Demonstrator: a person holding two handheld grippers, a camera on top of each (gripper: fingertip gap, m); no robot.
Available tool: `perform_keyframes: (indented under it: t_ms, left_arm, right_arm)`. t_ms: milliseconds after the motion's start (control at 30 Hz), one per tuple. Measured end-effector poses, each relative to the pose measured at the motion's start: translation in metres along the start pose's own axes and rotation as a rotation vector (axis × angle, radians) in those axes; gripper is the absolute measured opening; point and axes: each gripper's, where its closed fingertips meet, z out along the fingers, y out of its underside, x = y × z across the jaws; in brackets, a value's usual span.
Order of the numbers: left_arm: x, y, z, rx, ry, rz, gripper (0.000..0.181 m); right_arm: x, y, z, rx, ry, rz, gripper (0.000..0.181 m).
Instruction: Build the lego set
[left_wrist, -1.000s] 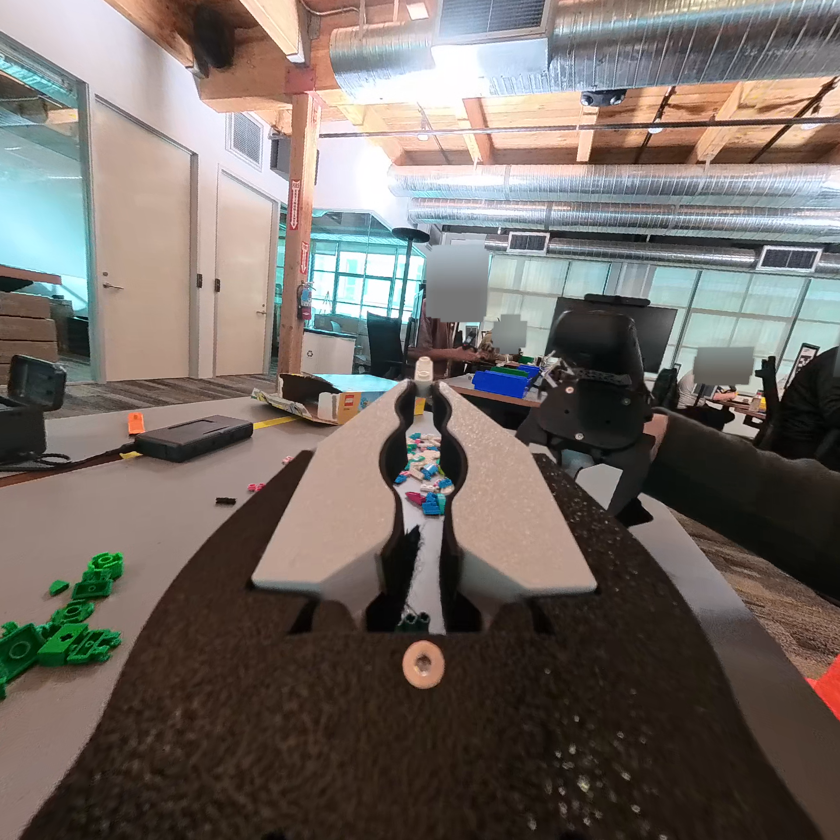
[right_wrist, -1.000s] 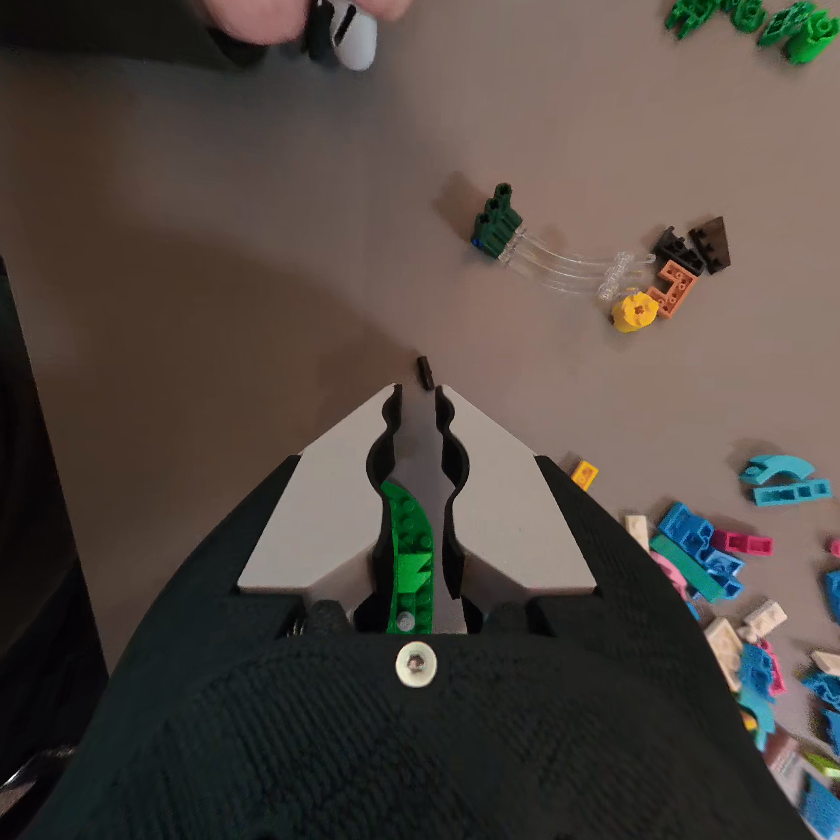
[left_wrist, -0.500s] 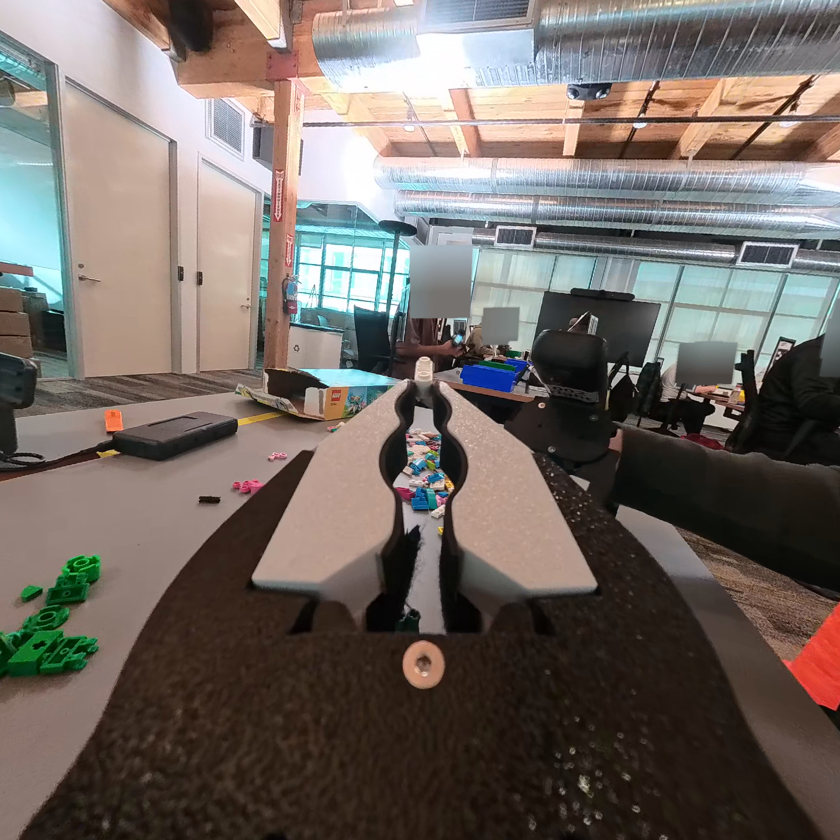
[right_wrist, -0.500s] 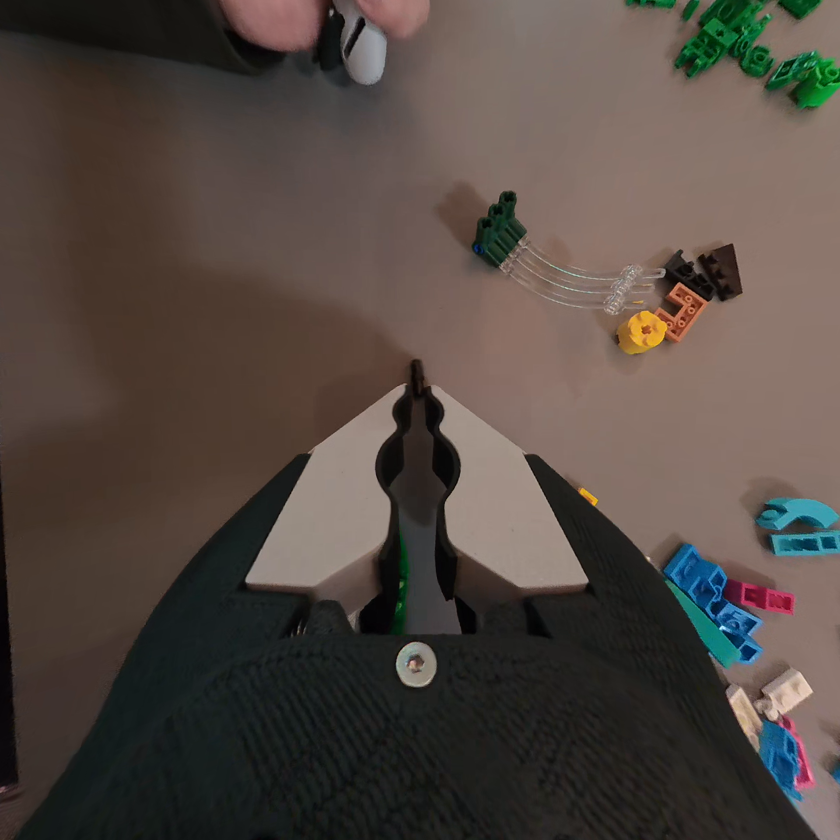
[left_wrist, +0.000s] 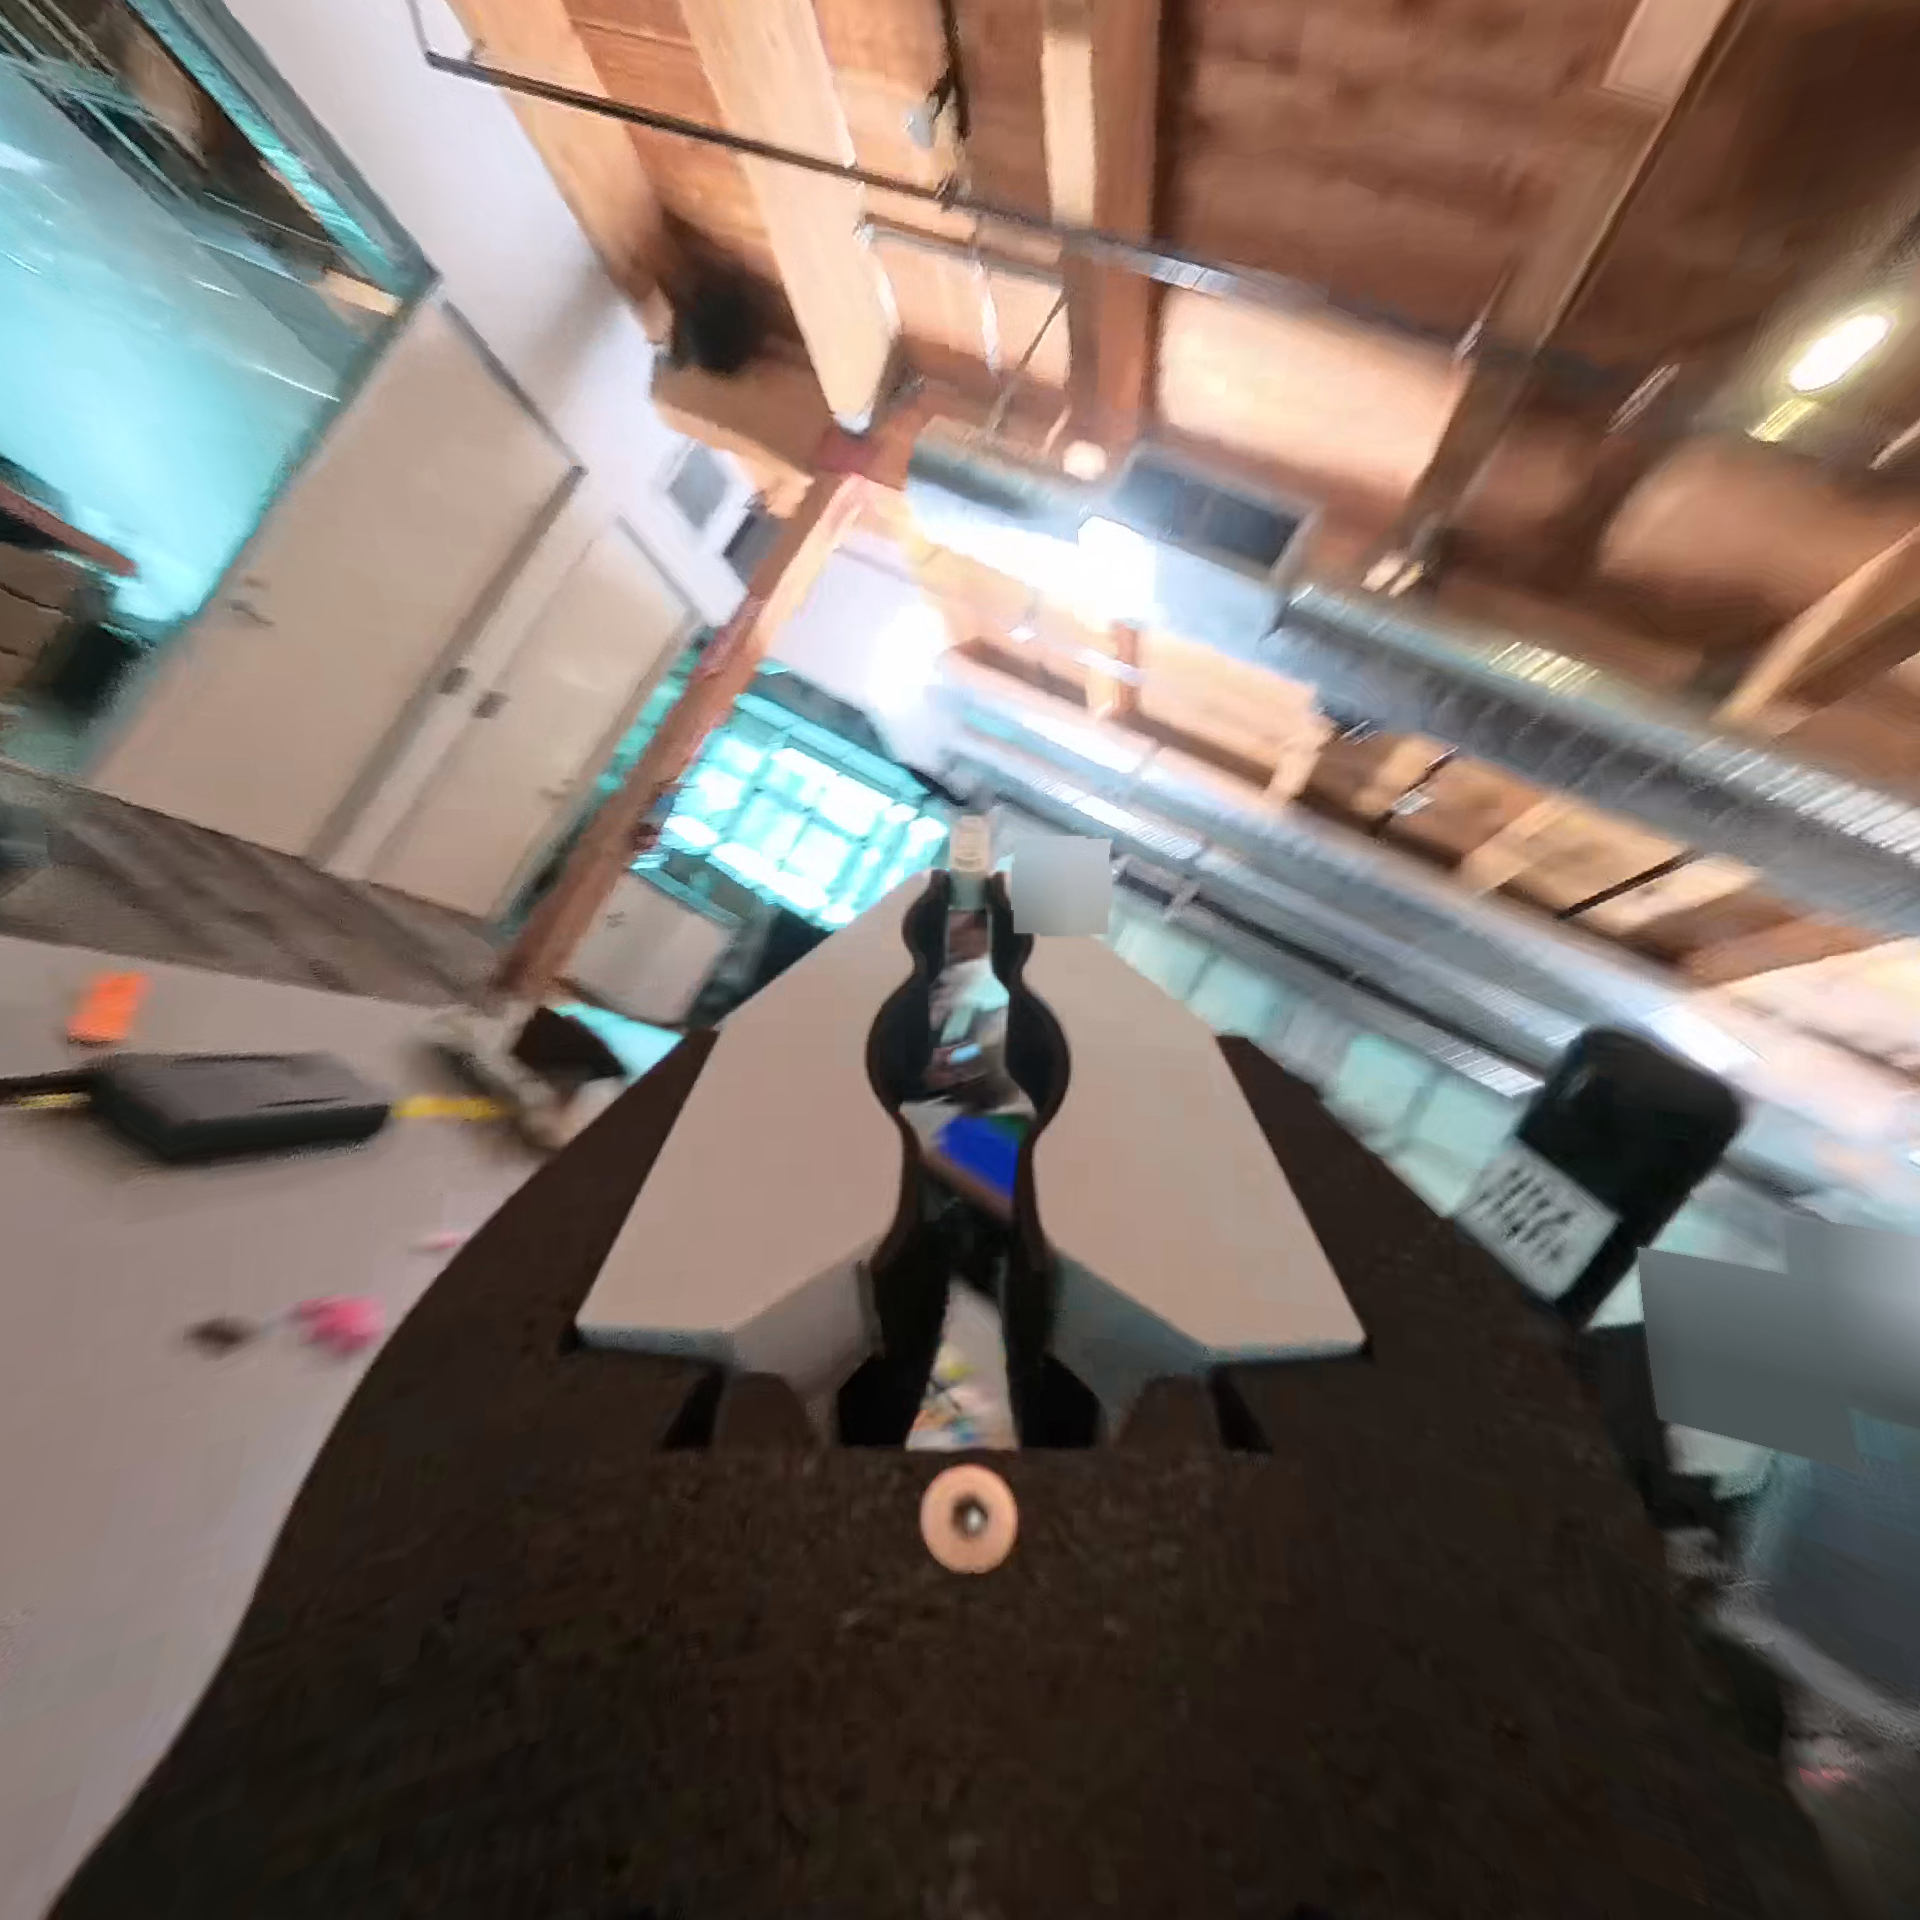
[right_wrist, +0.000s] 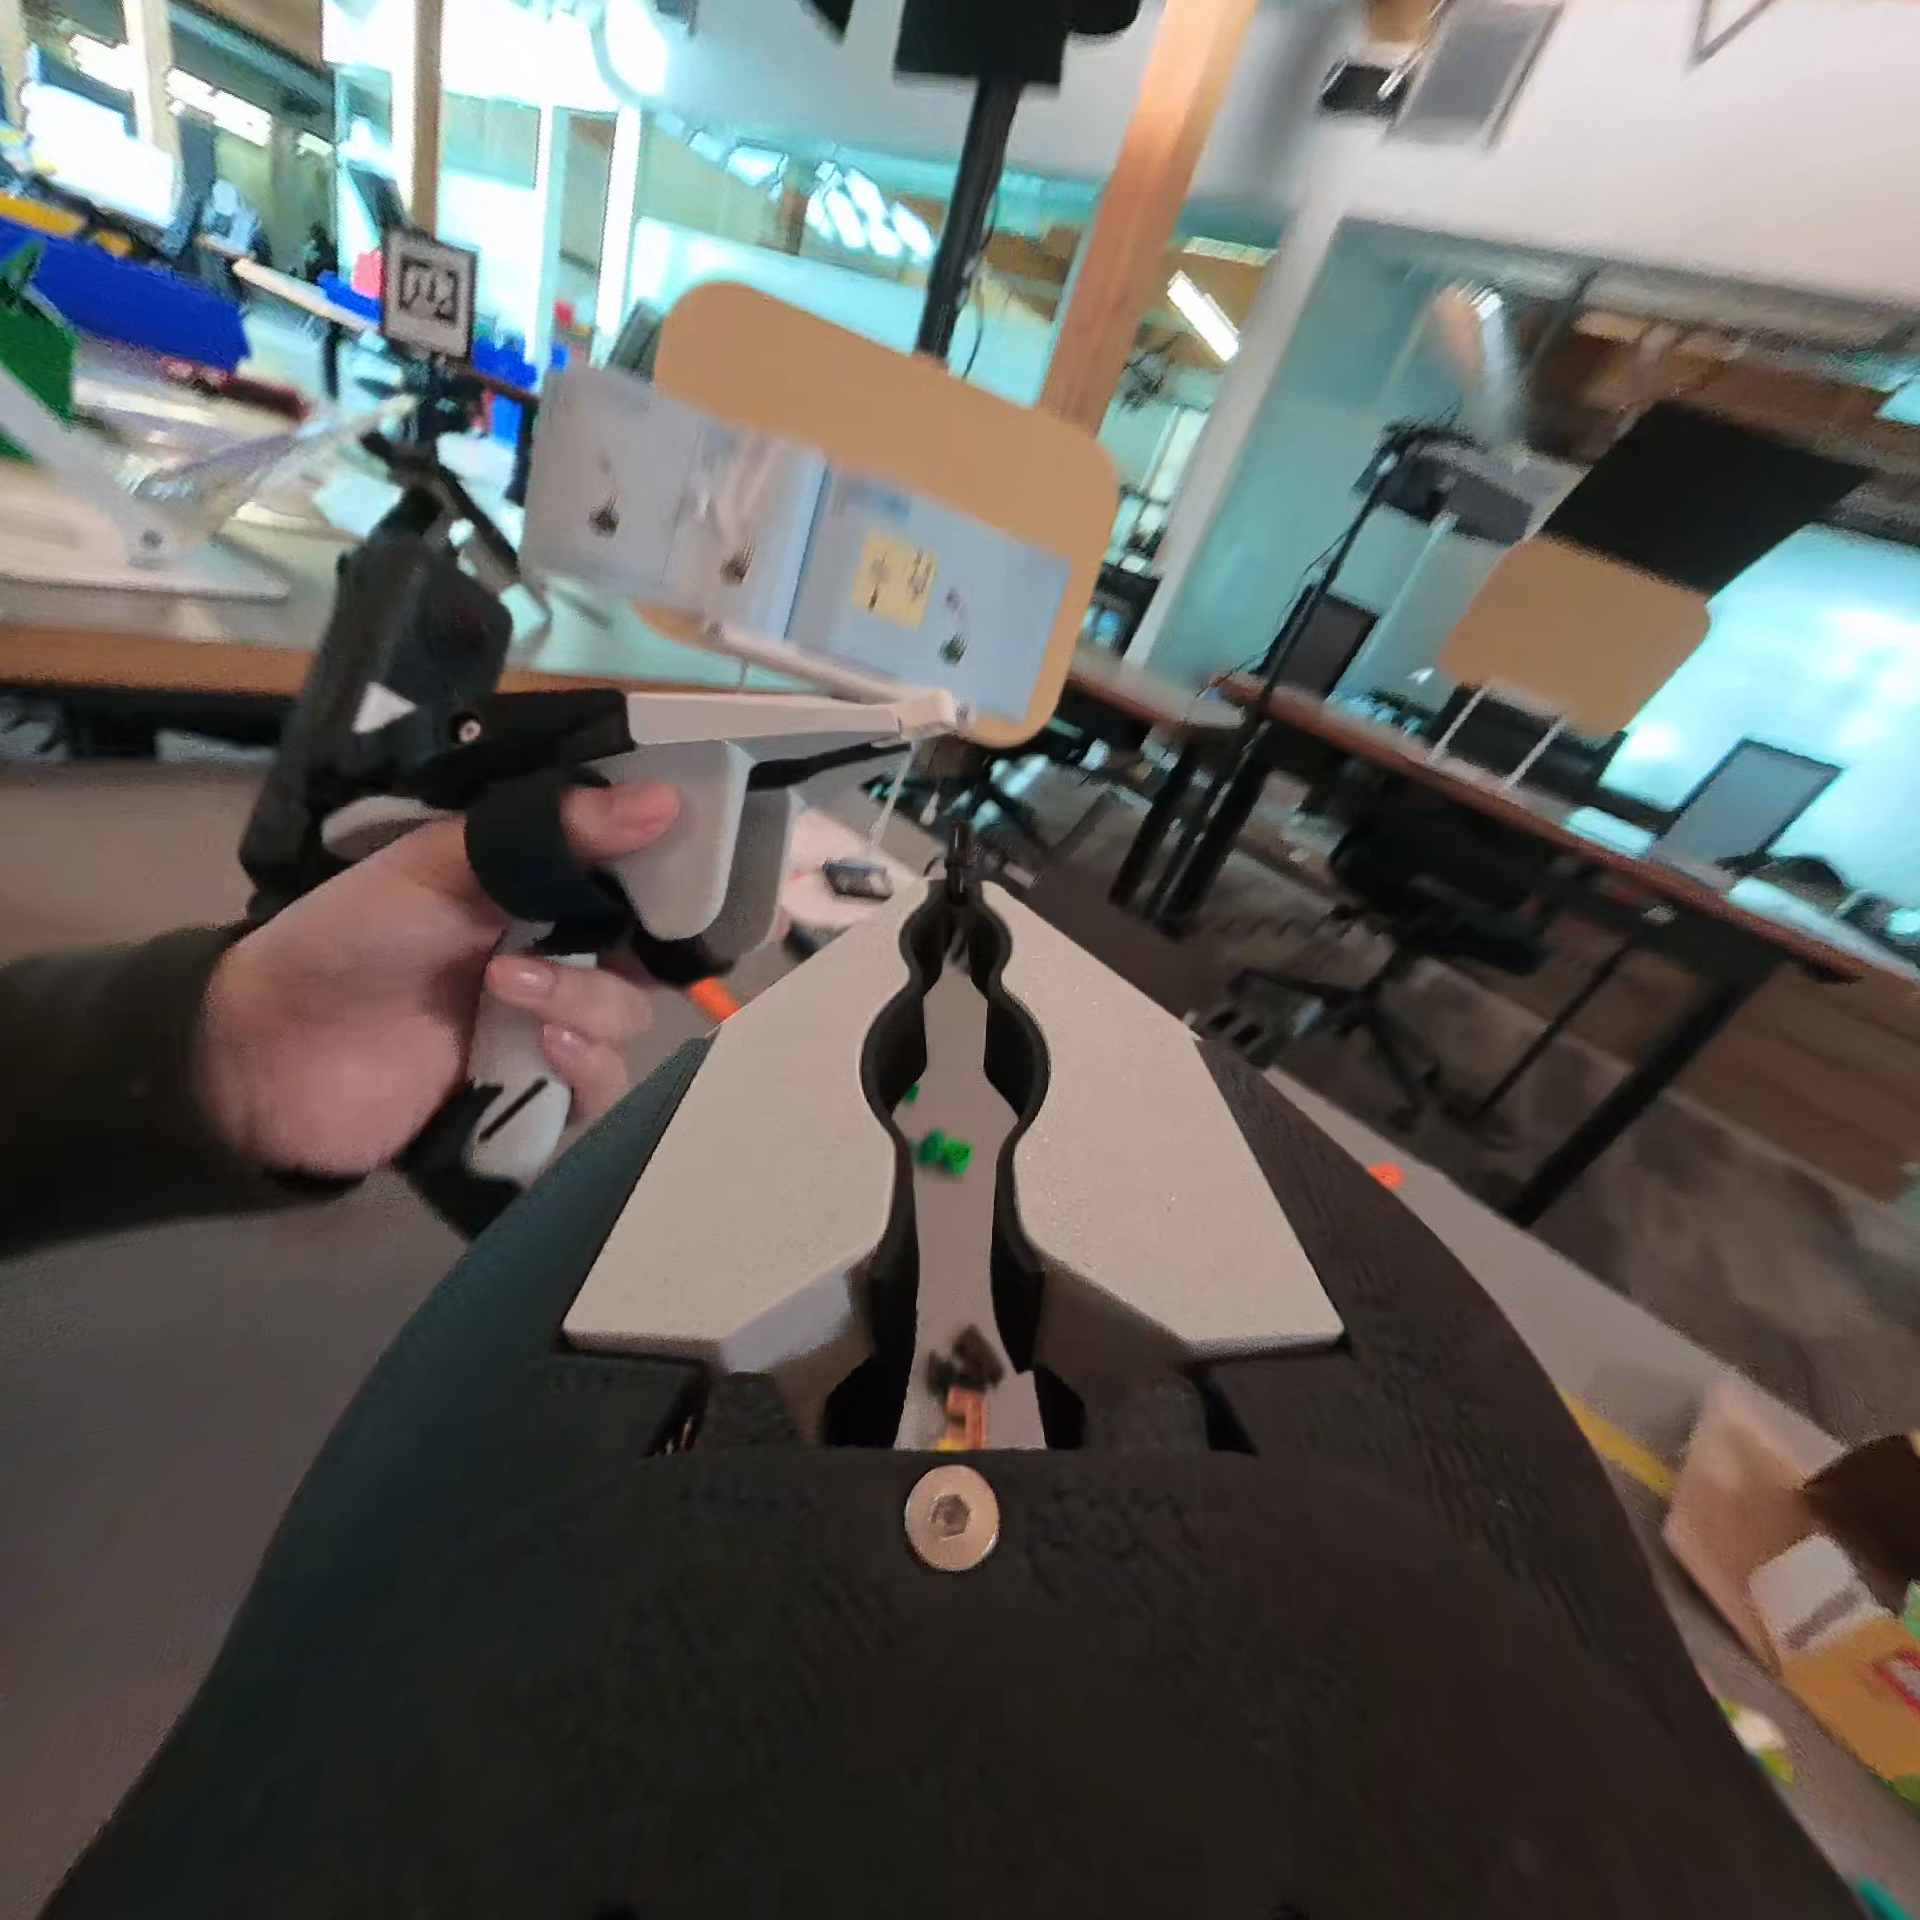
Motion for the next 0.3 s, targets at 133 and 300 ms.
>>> perform_keyframes:
  t_ms: [133,300]
  left_arm:
    - [0.048,-0.030,0.017,0.124,0.241,-0.383,0.004]
    - [0.079,-0.032,0.019,0.131,0.431,-0.626,0.005]
  right_arm:
    - [-0.006,-0.049,-0.001,0.078,0.033,-0.037,0.003]
    - [-0.015,-0.077,-0.001,0.074,-0.036,-0.012,0.003]
